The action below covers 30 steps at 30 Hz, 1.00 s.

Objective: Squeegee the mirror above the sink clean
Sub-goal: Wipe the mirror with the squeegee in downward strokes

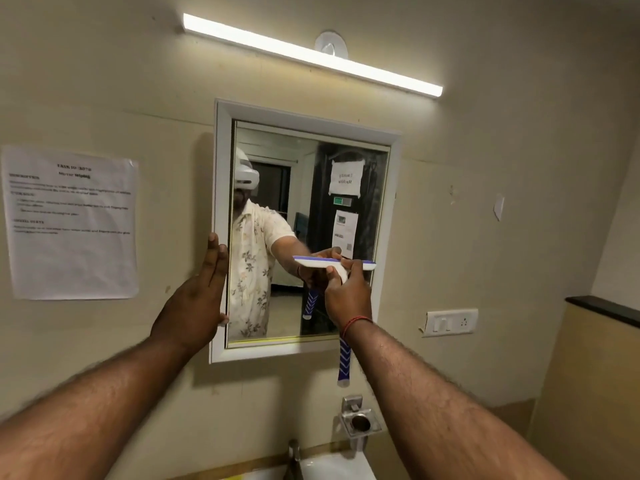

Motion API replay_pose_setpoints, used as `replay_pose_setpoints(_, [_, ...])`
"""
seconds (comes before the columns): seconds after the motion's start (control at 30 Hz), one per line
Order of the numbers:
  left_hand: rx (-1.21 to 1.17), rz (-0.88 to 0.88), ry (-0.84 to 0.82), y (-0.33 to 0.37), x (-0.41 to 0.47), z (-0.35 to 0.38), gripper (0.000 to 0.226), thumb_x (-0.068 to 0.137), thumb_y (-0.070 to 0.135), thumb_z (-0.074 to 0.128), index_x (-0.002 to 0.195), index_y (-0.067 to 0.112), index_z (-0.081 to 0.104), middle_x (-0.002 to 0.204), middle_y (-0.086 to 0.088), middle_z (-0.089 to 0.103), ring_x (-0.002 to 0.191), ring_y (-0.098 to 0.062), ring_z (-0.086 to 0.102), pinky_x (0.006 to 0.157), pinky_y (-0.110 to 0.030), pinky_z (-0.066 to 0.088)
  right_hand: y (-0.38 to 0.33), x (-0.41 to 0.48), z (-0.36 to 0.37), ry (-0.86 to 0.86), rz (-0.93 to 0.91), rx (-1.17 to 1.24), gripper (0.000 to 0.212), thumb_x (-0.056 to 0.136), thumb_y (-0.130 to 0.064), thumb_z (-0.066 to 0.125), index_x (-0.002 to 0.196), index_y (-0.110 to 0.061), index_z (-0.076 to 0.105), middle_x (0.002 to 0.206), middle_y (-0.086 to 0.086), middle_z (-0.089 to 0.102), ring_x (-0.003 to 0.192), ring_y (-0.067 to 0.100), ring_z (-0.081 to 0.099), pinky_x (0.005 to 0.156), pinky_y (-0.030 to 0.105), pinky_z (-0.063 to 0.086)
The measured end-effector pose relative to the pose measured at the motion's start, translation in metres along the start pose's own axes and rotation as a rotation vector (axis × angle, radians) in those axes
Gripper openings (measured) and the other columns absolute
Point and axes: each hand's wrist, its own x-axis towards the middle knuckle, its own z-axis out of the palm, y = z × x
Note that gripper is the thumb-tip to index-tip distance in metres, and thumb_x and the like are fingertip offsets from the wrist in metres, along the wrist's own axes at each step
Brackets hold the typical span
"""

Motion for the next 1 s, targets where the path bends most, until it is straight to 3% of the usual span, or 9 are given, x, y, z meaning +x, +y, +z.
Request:
replay_pose_setpoints(0.2, [-0.003, -0.007, -0.022, -0.003, -0.013, 0.013, 0.158, 0.064, 0.002, 0.107, 0.177, 0.011, -0.004, 0.182, 0.005, -0.032, 0.094, -0.036, 0.065, 0.063, -0.034, 0.05, 0.037, -0.029, 0.008, 0.016, 0.06, -0.057, 0.027, 0.111, -0.038, 0.056, 0.137, -0.038, 0.049, 0.104, -0.01, 0.064, 0.092, 0.009, 0.067, 0.084, 0.041, 0.065])
replay_pose_setpoints(0.3, [0.007, 0.005, -0.02, -0.004, -0.02, 0.019, 0.158, 0.064, 0.004, 0.108, 0.177, 0.009, -0.003, 0.183, 0.002, -0.031, 0.098, -0.038, 0.065, 0.066, -0.039, 0.056, 0.053, -0.042, 0.01, 0.008, 0.078, -0.077, 0.028, 0.112, -0.038, 0.056, 0.139, -0.036, 0.049, 0.103, -0.01, 0.062, 0.094, 0.014, 0.066, 0.085, 0.042, 0.063])
replay_pose_setpoints(0.43, [-0.004, 0.025, -0.02, -0.008, -0.03, 0.029, 0.159, 0.066, 0.004, 0.107, 0.177, 0.01, -0.007, 0.182, 0.001, -0.033, 0.112, -0.045, 0.064, 0.076, -0.048, 0.064, 0.071, -0.054, 0.01, -0.018, 0.093, -0.1, 0.027, 0.113, -0.034, 0.056, 0.139, -0.033, 0.049, 0.094, -0.017, 0.057, 0.084, 0.005, 0.062, 0.076, 0.033, 0.057])
replay_pose_setpoints(0.63, [0.01, 0.026, -0.028, -0.01, -0.044, 0.044, 0.158, 0.066, 0.002, 0.106, 0.177, 0.01, -0.007, 0.183, -0.003, -0.03, 0.113, -0.045, 0.062, 0.078, -0.047, 0.063, 0.096, -0.073, 0.018, -0.031, 0.161, -0.159, 0.027, 0.11, -0.045, 0.057, 0.134, -0.039, 0.047, 0.108, -0.004, 0.066, 0.097, 0.019, 0.07, 0.085, 0.046, 0.066])
replay_pose_setpoints(0.77, [0.012, 0.04, -0.02, -0.01, -0.051, 0.052, 0.156, 0.067, 0.003, 0.105, 0.177, 0.008, -0.006, 0.183, -0.004, -0.03, 0.124, -0.048, 0.061, 0.08, -0.047, 0.064, 0.105, -0.08, 0.018, -0.032, 0.171, -0.169, 0.025, 0.111, -0.045, 0.056, 0.133, -0.041, 0.046, 0.111, -0.003, 0.068, 0.092, 0.014, 0.068, 0.075, 0.035, 0.064])
replay_pose_setpoints(0.9, [0.006, 0.052, -0.02, -0.01, -0.057, 0.055, 0.155, 0.067, 0.0, 0.104, 0.177, 0.009, -0.005, 0.184, -0.003, -0.029, 0.137, -0.051, 0.057, 0.084, -0.049, 0.065, 0.109, -0.082, 0.016, -0.066, 0.189, -0.266, 0.03, 0.109, -0.045, 0.057, 0.137, -0.04, 0.047, 0.114, 0.0, 0.066, 0.101, 0.025, 0.07, 0.086, 0.048, 0.066])
replay_pose_setpoints(1.0, [0.021, 0.032, -0.046, -0.008, -0.062, 0.056, 0.158, 0.067, -0.001, 0.104, 0.176, 0.012, -0.008, 0.183, -0.001, -0.03, 0.137, -0.052, 0.059, 0.08, -0.049, 0.065, 0.104, -0.077, 0.013, -0.092, 0.21, -0.303, 0.03, 0.108, -0.043, 0.059, 0.136, -0.035, 0.051, 0.112, 0.003, 0.065, 0.103, 0.029, 0.07, 0.09, 0.049, 0.064])
